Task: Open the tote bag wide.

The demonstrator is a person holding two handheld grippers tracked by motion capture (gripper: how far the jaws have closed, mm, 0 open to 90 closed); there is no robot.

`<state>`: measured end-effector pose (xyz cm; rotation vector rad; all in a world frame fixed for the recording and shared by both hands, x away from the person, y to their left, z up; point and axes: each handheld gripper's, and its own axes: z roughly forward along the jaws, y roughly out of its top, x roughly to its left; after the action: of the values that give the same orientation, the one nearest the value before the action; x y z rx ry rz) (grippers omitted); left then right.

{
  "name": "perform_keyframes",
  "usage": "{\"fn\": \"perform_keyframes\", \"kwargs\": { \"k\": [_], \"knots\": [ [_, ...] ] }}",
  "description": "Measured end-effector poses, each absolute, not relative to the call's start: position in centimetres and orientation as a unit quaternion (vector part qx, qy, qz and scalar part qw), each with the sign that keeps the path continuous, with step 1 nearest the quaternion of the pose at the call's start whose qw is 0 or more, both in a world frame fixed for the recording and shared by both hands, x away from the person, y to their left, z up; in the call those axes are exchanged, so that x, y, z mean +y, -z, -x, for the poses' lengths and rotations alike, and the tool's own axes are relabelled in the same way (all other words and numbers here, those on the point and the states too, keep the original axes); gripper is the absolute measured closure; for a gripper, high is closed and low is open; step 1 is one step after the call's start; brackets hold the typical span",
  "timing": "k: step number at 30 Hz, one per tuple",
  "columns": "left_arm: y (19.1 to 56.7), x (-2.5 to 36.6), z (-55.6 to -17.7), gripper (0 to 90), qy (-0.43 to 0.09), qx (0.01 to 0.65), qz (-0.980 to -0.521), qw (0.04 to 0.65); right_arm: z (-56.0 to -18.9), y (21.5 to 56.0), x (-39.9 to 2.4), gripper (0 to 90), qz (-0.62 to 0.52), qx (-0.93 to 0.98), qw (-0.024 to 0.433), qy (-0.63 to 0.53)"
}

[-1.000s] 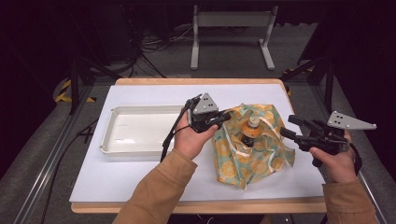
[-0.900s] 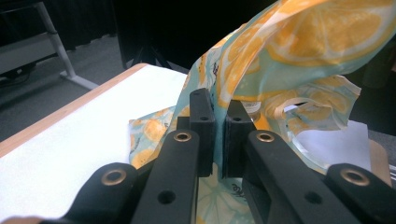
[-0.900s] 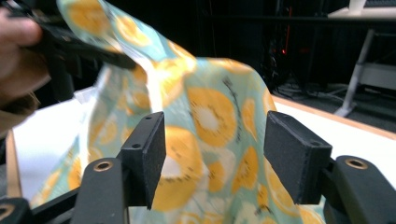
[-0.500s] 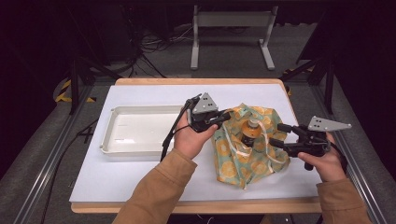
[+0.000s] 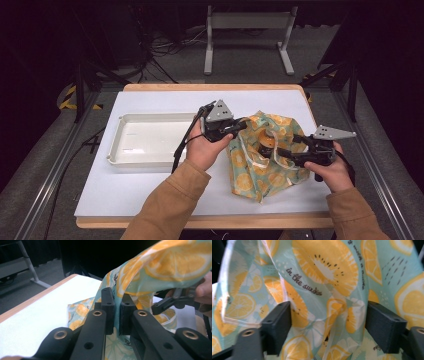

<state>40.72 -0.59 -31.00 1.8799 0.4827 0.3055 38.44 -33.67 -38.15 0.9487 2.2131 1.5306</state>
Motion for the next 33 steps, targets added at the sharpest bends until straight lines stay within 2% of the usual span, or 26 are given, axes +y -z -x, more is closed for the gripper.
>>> {"fn": "perform_keyframes", "kwargs": {
  "k": [2,4,5,7,22,33],
  "knots": [
    [31.0,-0.6,-40.7,85.2,-0.129,0.204,-0.796,0.555,-38.5,38.2,-33.7,44.0,-0.331,0.772,0.153,-0.521],
    [31.0,-0.5,-40.7,85.0,-0.131,0.204,-0.796,0.555,-38.5,38.0,-33.9,67.8,-0.335,0.768,0.155,-0.524],
    [31.0,-0.4,-40.7,84.9,-0.13,0.205,-0.796,0.555,-38.5,37.9,-34.2,76.5,-0.335,0.765,0.158,-0.527],
    [31.0,-0.3,-40.8,84.9,-0.135,0.204,-0.795,0.555,-38.4,37.5,-34.7,86.9,-0.336,0.761,0.165,-0.53],
    [31.1,0.4,-41.9,83.6,-0.141,0.218,-0.792,0.552,-36.5,32.7,-37.4,89.1,-0.332,0.734,0.191,-0.561],
    [31.4,1.2,-43.2,81.6,-0.158,0.232,-0.788,0.548,-37.1,31.3,-37.7,89.0,-0.334,0.727,0.191,-0.568]
  ]
}}
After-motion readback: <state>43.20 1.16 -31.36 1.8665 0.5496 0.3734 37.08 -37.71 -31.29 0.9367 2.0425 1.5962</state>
